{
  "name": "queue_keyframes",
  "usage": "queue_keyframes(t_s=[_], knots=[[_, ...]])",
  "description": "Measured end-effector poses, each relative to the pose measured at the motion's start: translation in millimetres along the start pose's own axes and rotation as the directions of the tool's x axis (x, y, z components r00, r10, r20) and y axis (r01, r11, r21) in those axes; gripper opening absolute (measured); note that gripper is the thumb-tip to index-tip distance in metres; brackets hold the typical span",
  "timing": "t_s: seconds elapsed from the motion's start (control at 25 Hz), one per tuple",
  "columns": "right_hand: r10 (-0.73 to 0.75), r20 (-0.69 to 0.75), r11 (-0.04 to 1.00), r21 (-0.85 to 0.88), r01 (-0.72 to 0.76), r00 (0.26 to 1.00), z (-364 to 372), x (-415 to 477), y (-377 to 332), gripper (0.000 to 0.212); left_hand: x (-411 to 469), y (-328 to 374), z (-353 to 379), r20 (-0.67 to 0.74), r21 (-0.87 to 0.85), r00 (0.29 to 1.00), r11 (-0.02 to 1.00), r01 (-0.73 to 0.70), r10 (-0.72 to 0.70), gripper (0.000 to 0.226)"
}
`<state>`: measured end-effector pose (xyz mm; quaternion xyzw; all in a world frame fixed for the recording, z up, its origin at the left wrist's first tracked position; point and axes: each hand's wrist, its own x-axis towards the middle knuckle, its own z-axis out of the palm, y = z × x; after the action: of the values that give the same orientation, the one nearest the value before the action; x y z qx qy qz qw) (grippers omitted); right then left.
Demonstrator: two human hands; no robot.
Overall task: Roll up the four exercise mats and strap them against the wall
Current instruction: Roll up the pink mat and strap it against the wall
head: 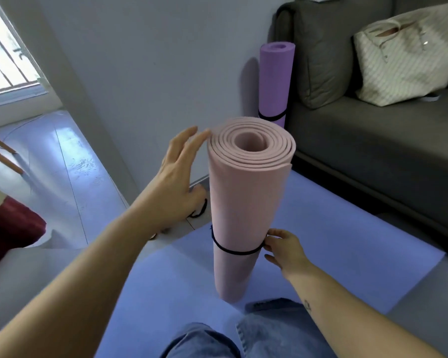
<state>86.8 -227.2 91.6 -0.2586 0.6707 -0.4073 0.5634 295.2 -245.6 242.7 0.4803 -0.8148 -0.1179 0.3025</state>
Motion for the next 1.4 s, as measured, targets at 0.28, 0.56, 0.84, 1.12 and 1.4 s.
queue_keyframes(t_s=[0.28, 0.56, 0.84, 1.12, 1.4], knots=[[-0.349, -0.049, 0.937, -0.023, 0.349, 0.936, -22, -48, -59, 0.043, 20, 22, -28, 0.173, 0.311, 0.975, 0.931, -0.190, 0.142, 0.072], [-0.708, 0.507, 0.040, -0.667, 0.744, 0.492, -35, -139, -160, 0.063, 29, 46, -35, 0.245, 0.394, 0.958, 0.887, -0.241, 0.151, 0.072], [-0.592, 0.636, -0.306, -0.746, 0.592, 0.495, -25, -136, -156, 0.058, 9, 65, -27, 0.204, 0.280, 0.962, 0.930, -0.237, 0.184, 0.077], [-0.434, 0.787, -0.404, -0.605, 0.686, 0.439, -42, -118, -169, 0.064, 1, 52, -25, 0.244, 0.354, 0.948, 0.892, -0.281, 0.202, 0.074], [-0.434, 0.734, -0.279, -0.660, 0.697, 0.522, -17, -101, -171, 0.115, 11, 39, -22, 0.273, 0.342, 0.961, 0.929, -0.143, 0.047, 0.124]])
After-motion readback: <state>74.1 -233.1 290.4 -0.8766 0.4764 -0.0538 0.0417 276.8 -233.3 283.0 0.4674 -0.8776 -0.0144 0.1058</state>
